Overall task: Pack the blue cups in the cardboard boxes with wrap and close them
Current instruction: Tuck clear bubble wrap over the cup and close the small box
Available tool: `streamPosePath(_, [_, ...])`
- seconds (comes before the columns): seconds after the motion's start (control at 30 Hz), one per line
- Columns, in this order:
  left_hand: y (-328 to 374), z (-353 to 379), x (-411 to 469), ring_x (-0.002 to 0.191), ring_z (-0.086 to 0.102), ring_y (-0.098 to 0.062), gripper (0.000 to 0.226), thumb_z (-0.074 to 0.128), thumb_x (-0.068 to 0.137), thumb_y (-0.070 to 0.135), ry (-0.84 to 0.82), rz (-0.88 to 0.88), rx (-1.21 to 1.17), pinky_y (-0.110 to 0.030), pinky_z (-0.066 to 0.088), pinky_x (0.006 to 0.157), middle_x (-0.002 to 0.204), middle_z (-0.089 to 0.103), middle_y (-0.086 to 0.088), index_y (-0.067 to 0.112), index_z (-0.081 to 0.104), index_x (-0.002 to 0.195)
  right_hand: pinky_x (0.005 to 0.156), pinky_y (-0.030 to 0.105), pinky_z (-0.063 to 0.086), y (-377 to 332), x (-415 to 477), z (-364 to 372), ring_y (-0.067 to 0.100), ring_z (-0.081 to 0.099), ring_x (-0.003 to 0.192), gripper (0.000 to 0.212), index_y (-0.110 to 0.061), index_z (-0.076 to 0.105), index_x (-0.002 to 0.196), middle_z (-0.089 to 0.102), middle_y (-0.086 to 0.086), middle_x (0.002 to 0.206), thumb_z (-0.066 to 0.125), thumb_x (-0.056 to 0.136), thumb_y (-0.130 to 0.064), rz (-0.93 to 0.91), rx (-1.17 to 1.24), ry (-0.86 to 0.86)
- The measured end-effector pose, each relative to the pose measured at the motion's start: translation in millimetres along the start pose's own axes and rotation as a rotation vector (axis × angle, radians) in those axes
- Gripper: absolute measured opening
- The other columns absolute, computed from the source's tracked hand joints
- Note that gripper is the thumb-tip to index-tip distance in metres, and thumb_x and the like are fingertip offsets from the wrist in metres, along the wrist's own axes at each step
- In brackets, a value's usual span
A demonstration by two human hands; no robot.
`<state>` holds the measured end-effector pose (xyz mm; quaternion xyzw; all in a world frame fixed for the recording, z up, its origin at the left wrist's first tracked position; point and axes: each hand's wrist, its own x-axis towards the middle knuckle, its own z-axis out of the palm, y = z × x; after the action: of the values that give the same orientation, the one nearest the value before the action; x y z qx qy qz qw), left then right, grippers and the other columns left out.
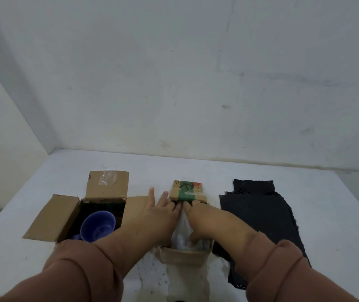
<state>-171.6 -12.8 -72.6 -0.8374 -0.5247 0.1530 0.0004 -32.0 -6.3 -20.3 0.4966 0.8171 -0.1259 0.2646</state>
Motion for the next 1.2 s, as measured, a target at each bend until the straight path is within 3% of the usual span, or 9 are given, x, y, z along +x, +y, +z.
streamPosePath(0.13, [0,-1,2,0.144,-0.002,-0.035,0.108,0.066,0.071,0.05,-0.063,-0.006,-0.021,-0.07,-0.017,0.1,0.154,0.018,-0.01,0.017,-0.003,0.149,0.114,0.056,-0.002,5,-6,23,0.03,0.036,0.131,0.092,-0.007,0.0,0.148,0.036,0.013,0.142,0.062,0.083,-0.026,0.057,-0.144,0.161])
streamPosePath(0.23, [-1,-7,0,0.145,-0.007,-0.033,0.106,0.062,0.073,0.055,-0.111,0.006,-0.052,-0.068,-0.017,0.102,0.157,0.012,-0.007,0.021,-0.005,0.149,0.112,0.058,-0.008,10,-9,28,0.028,0.027,0.137,0.093,-0.012,-0.004,0.148,0.029,0.011,0.147,0.06,0.083,-0.031,0.028,-0.049,0.128])
streamPosePath(0.33, [-8,-15,-4,0.145,-0.009,-0.03,0.103,0.062,0.073,0.054,-0.158,0.051,-0.183,-0.064,-0.015,0.106,0.158,0.008,-0.003,0.027,-0.003,0.149,0.115,0.048,0.01,29,-15,20,0.022,0.032,0.134,0.089,-0.017,0.016,0.147,0.035,0.004,0.145,0.065,0.077,-0.041,-0.05,0.337,0.111])
streamPosePath(0.43, [-12,-27,-12,0.145,0.002,-0.022,0.087,0.062,0.077,0.031,-0.078,0.052,-0.424,-0.05,-0.007,0.114,0.155,0.016,0.001,0.027,0.011,0.148,0.092,0.028,0.046,51,-20,12,0.015,0.057,0.106,0.043,-0.02,0.06,0.117,0.061,0.0,0.12,0.068,0.079,-0.036,0.031,0.907,0.342])
streamPosePath(0.5, [-8,-31,-18,0.143,0.012,-0.019,0.072,0.056,0.083,0.02,0.08,0.004,-0.643,-0.038,0.005,0.116,0.154,0.02,0.004,0.029,0.023,0.146,0.073,0.02,0.047,61,-14,13,0.011,0.058,0.092,0.018,-0.022,0.065,0.099,0.065,-0.005,0.104,0.066,0.082,-0.029,0.147,1.145,0.499])
streamPosePath(0.6, [12,-30,-27,0.145,0.005,-0.013,0.065,0.051,0.092,0.037,0.117,0.04,-0.728,-0.031,0.01,0.113,0.158,0.007,0.011,0.033,0.017,0.147,0.084,0.026,0.047,65,1,18,0.016,0.055,0.104,0.032,-0.014,0.058,0.116,0.057,0.003,0.119,0.063,0.085,-0.022,0.273,1.405,0.482])
streamPosePath(0.7, [33,-22,-25,0.144,-0.014,-0.015,0.069,0.039,0.096,0.048,0.039,0.057,-0.559,-0.034,-0.005,0.115,0.159,-0.011,0.003,0.026,0.001,0.15,0.091,0.032,0.046,58,14,20,0.02,0.052,0.112,0.044,-0.014,0.048,0.129,0.053,0.007,0.126,0.059,0.086,-0.02,0.33,1.485,0.397])
streamPosePath(0.87, [42,-12,-16,0.145,-0.012,-0.021,0.084,0.041,0.091,0.055,0.022,0.036,-0.313,-0.038,-0.012,0.114,0.16,-0.008,-0.007,0.013,-0.004,0.149,0.083,0.024,0.041,51,25,24,0.016,0.05,0.103,0.041,-0.013,0.048,0.131,0.053,0.007,0.124,0.055,0.091,-0.016,0.313,1.508,0.395])
streamPosePath(1.2, [36,-16,5,0.128,0.034,-0.03,0.104,0.057,0.074,0.067,0.072,0.121,-0.139,-0.043,0.027,0.11,0.143,0.034,-0.011,0.011,0.012,0.148,0.093,0.026,0.042,52,36,33,0.018,0.052,0.11,0.032,-0.007,0.057,0.122,0.057,0.01,0.126,0.054,0.091,-0.013,0.323,1.444,0.42])
